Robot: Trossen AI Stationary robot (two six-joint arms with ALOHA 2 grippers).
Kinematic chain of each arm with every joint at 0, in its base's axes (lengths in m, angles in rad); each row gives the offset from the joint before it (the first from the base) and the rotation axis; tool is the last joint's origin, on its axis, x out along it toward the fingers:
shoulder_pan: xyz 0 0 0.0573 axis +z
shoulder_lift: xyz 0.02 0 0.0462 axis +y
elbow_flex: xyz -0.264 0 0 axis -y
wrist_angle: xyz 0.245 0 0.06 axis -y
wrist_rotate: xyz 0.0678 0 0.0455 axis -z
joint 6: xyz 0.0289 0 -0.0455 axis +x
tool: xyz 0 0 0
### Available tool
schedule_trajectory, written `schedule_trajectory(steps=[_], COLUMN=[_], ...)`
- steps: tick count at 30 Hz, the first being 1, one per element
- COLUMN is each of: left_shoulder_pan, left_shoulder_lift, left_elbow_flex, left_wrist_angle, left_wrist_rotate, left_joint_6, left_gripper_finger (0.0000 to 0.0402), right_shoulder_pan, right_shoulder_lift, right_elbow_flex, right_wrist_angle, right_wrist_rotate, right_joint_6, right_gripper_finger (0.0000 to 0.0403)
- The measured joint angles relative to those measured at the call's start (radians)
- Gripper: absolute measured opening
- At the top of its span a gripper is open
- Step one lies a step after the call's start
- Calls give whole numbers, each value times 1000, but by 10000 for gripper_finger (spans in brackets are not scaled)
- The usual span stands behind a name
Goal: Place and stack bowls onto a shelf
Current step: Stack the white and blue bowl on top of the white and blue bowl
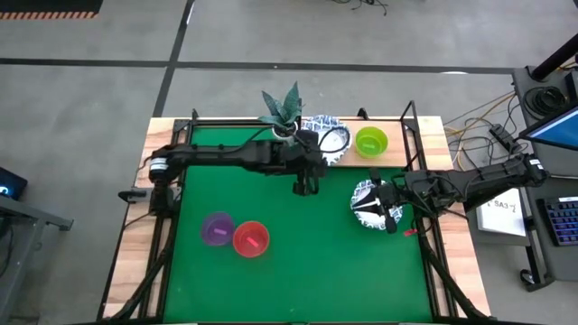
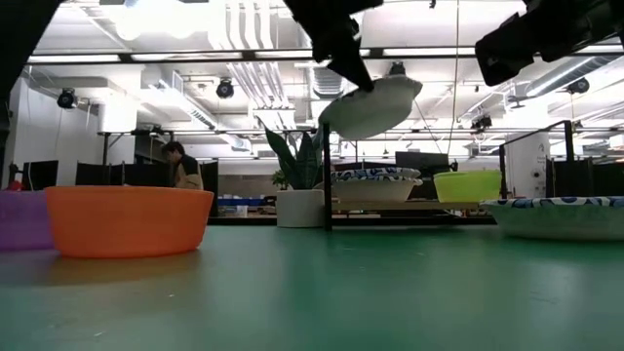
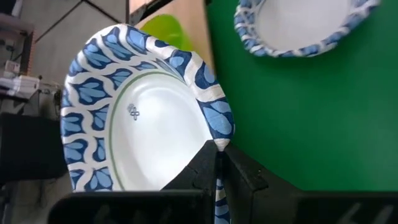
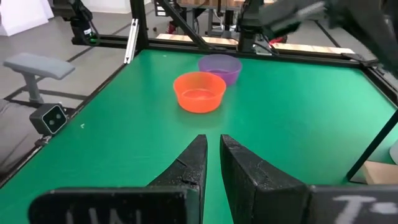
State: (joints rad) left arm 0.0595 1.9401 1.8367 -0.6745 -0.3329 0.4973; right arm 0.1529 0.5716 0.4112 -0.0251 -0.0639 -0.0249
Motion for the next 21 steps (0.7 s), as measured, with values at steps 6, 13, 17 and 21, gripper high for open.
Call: schedule_trajectory(steps=[6,13,17,21], left_shoulder_pan=[38,74,90,105], left_shoulder_lift=[44,87,94,94], left_elbow_flex=[36,53,53,53], left_wrist_angle=[11,24,32,52], left_wrist_rotate=[-1,-1,-1,0], left_joint_6=[0,19,19,13], left_gripper_finger=[0,0,0,0], right_shoulder_pan=[0,0,0,0], right_shoulder_lift=[-1,-1,-1,-1], right_elbow_flex=[0,0,0,0], right_wrist_angle=[0,0,-1,0], right_wrist_rotate=[0,0,1,3], right_joint_6=[-2,-2,-2,-2], right_gripper_finger=[34,34,34,34])
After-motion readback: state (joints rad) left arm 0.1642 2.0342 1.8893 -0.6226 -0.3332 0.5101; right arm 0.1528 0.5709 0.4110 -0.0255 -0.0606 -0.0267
